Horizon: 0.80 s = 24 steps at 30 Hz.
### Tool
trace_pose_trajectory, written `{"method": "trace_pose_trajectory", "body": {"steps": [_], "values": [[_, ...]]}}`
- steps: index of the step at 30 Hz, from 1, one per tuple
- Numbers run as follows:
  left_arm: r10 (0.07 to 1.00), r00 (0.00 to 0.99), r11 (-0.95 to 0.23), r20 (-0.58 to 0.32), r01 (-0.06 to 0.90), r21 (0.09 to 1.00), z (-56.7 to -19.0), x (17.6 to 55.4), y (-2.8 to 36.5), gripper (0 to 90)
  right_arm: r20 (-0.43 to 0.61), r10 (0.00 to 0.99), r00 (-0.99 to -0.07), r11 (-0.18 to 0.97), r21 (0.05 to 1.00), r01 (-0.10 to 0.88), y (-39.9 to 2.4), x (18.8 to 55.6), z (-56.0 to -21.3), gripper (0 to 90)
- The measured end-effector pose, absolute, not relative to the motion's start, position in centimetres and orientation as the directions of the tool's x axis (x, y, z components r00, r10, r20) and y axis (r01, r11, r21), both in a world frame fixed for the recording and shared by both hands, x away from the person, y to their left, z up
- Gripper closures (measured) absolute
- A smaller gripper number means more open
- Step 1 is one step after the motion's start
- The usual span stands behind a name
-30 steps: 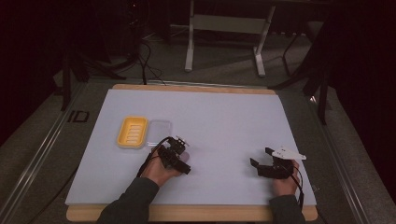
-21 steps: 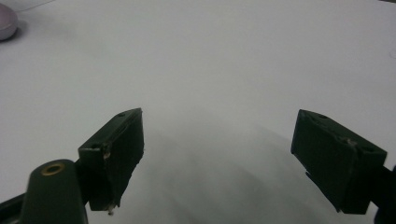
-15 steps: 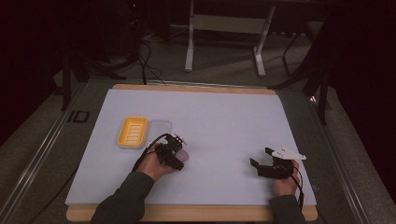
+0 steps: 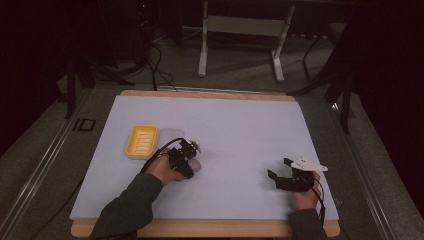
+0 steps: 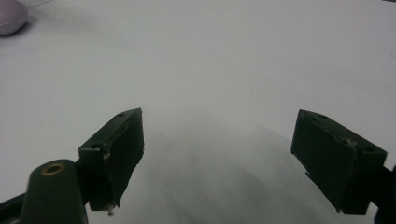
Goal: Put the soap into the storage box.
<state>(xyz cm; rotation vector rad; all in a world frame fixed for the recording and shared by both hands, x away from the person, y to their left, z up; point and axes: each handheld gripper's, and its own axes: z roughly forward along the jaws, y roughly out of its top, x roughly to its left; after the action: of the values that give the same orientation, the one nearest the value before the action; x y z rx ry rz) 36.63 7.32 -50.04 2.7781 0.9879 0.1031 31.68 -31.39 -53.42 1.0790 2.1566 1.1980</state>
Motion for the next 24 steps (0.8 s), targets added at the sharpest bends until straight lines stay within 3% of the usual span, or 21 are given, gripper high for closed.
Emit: {"method": "trace_pose_trajectory", "body": {"steps": [17,24], "values": [[0.625,0.780,-0.771,-0.003,0.619,0.150,-50.0,37.4,6.6,43.5,-0.009,0.801,-0.598,0.321,0.850,0.417,-31.4,31.7,-53.4,16.9],[0.632,0.775,-0.768,0.001,0.626,0.136,-49.9,37.3,6.2,48.8,-0.010,0.801,-0.599,0.322,0.850,0.417,-31.4,31.7,-53.4,16.9]]}}
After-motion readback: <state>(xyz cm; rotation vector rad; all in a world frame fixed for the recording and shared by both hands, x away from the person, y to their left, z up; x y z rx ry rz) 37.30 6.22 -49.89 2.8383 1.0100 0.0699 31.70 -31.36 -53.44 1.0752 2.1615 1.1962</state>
